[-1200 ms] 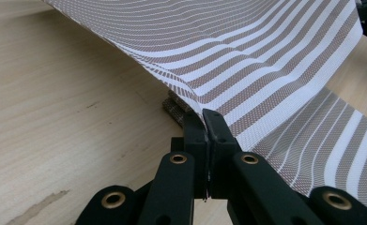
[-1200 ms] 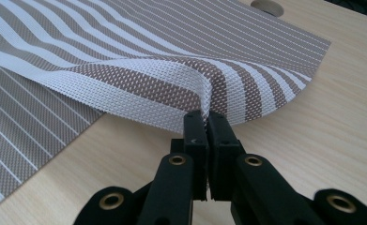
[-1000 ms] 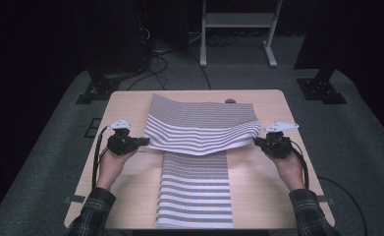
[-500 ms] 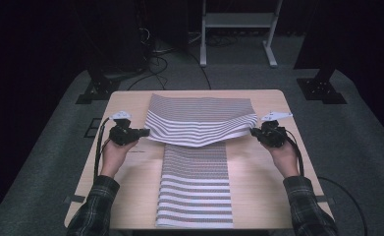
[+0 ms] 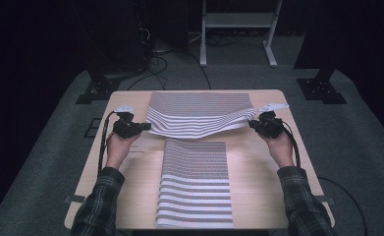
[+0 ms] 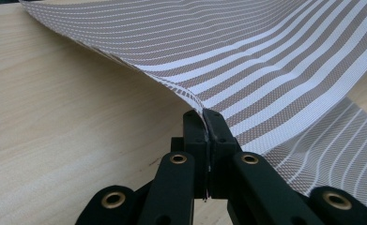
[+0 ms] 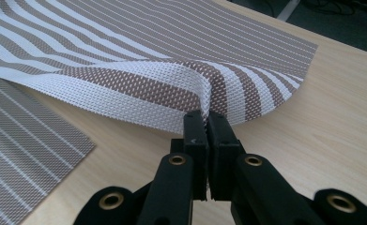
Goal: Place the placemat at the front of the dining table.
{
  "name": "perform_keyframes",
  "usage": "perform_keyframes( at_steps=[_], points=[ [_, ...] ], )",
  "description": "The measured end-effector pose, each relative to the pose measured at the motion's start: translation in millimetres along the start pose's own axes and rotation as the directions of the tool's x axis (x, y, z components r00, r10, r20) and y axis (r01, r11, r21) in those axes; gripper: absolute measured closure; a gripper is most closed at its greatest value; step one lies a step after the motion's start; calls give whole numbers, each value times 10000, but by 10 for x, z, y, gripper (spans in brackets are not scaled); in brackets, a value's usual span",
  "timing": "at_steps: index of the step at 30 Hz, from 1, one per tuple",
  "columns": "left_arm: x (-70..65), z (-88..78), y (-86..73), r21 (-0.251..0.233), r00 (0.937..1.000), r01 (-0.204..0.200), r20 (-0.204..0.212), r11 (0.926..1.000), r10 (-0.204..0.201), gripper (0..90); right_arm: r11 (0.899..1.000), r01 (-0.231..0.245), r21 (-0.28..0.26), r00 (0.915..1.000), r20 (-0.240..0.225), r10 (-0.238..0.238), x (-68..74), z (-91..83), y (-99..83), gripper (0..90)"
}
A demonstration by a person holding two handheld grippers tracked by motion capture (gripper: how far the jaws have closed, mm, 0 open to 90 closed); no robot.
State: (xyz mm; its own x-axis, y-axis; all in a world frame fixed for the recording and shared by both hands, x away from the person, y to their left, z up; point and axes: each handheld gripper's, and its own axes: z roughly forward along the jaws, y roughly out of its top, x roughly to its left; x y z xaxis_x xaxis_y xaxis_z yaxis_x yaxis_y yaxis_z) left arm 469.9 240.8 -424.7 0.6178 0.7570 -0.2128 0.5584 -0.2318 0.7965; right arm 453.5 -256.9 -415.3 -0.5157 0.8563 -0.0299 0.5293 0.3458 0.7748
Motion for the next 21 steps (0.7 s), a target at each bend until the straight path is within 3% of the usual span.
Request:
perform_keyframes(
  at_steps=[6,10,21],
  points=[
    [68,87,15,-59,9998,187,-69,9998,-188,895,9997,-215,-80,9997,94,216,-91,124,29,878],
    [90,133,16,-67,9997,176,-140,9998,-177,894,9990,-418,136,9991,67,417,-141,208,13,877],
    [209,274,-55,-184,9970,606,-470,9980,-614,894,9973,-503,531,9985,244,491,-152,367,17,875]
  ],
)
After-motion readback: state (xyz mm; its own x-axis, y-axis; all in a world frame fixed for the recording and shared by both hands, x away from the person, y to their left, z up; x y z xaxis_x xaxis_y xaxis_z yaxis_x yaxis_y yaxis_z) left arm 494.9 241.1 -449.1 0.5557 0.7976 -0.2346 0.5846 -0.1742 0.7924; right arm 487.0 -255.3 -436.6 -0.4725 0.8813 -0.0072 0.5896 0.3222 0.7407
